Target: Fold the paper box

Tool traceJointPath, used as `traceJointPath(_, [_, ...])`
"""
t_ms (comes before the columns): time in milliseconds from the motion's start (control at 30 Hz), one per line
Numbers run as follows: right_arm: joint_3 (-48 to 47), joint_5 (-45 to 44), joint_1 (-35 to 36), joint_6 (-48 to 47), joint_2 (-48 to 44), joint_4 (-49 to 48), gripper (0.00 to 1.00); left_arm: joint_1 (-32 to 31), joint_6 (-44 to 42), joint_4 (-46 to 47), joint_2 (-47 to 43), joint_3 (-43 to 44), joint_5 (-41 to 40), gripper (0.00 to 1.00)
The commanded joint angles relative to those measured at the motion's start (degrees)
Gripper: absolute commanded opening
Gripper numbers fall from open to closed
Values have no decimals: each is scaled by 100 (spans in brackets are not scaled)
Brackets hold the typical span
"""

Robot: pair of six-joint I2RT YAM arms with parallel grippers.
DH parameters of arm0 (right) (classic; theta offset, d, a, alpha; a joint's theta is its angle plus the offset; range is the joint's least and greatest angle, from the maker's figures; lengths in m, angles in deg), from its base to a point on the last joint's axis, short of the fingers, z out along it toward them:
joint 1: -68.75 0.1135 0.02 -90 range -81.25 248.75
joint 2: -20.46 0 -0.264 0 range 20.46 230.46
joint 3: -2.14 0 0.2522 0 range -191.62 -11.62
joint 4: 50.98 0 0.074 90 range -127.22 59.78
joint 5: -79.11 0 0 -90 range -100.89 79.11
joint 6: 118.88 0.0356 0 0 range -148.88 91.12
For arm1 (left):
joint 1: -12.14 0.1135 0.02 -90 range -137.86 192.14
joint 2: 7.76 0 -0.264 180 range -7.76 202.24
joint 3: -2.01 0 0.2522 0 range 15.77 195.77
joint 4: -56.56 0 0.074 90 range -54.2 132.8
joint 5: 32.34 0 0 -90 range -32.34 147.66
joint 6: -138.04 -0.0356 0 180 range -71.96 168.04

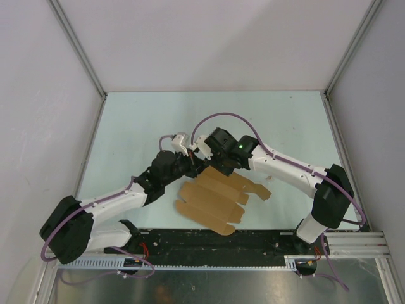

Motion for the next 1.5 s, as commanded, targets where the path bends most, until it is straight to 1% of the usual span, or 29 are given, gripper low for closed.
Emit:
traceJointPath(0, [32,293,66,101,-99,-183,0,-49,158,545,-59,43,95,0])
traceJointPath(100, [32,109,58,75,-82,-148,0,-49,141,510,-252,-97,60,0])
traceJointPath(233, [32,-6,-21,-22,-125,-77,0,-41,263,212,-867,-457,-124,2])
traceJointPath(267, [32,-32,-65,-48,-143,-51,0,-32,272,115,-1199,-580,-168,3])
traceJointPath(367, [32,-120,-135,-215,-178,19,0,-32,325,-377,-1737,-765,-423,5])
traceJointPath(400, [32,-190,-136,-250,-170,54,0,-32,343,-648,-2130,-870,-493,5])
traceJointPath(467, [32,-427,-153,-356,-82,133,0,-32,369,-956,-2492,-984,-651,7])
traceJointPath(500, [32,-524,-171,-374,-38,142,0,-32,352,-1271,-2877,-1002,-870,8])
traceJointPath(533, [32,-699,-180,-382,-3,125,0,-32,343,-1440,-3020,-1011,-976,9])
traceJointPath(567, [32,-709,-188,-426,76,133,0,-32,343,-1615,-3187,-1011,-1221,12])
traceJointPath(600, [32,-727,-188,-461,129,116,0,-32,334,-1939,-3432,-994,-1354,12])
traceJointPath(633, [32,-814,-171,-479,182,133,0,-32,334,-2055,-3574,-1003,-1451,12])
traceJointPath(667, [32,-902,-145,-505,252,125,0,-32,325,-2135,-3671,-1029,-1548,15])
traceJointPath(733, [32,-1052,-92,-619,358,81,0,-23,369,-2232,-3899,-1055,-1759,17])
traceJointPath(767, [32,-1026,-83,-672,375,46,0,-23,387,-2232,-3926,-1073,-1829,21])
traceJointPath(867, [32,-1472,31,-866,375,-164,0,-23,378,-2426,-3883,-1055,-2040,23])
traceJointPath(900, [32,-1813,40,-918,375,-226,0,-23,352,-2461,-3857,-1003,-2076,24])
traceJointPath(967, [32,-2062,49,-1085,358,-384,0,-23,317,-2461,-3708,-907,-2146,24])
traceJointPath(1100, [32,-2844,-30,-1357,323,-753,0,12,194,-2461,-3470,-774,-2331,24])
traceJointPath(1200, [84,-2906,-118,-1594,218,-1087,0,82,88,-2461,-3364,-687,-2436,25])
traceJointPath(1233, [154,-2898,-118,-1708,113,-1349,0,100,62,-2461,-3347,-669,-2480,25])
traceJointPath(1267, [311,-2872,-109,-2014,51,-1456,0,126,9,-2461,-3338,-651,-2515,25])
traceJointPath(1400, [602,-2495,-92,-2543,-178,-1764,0,354,-149,-2365,-3215,-598,-2595,28])
traceJointPath(1433, [664,-2467,-109,-2623,-213,-1913,0,416,-202,-2321,-3180,-607,-2551,30])
traceJointPath(1467, [760,-2415,-101,-2685,-283,-1993,0,477,-307,-2068,-3154,-659,-2385,33])
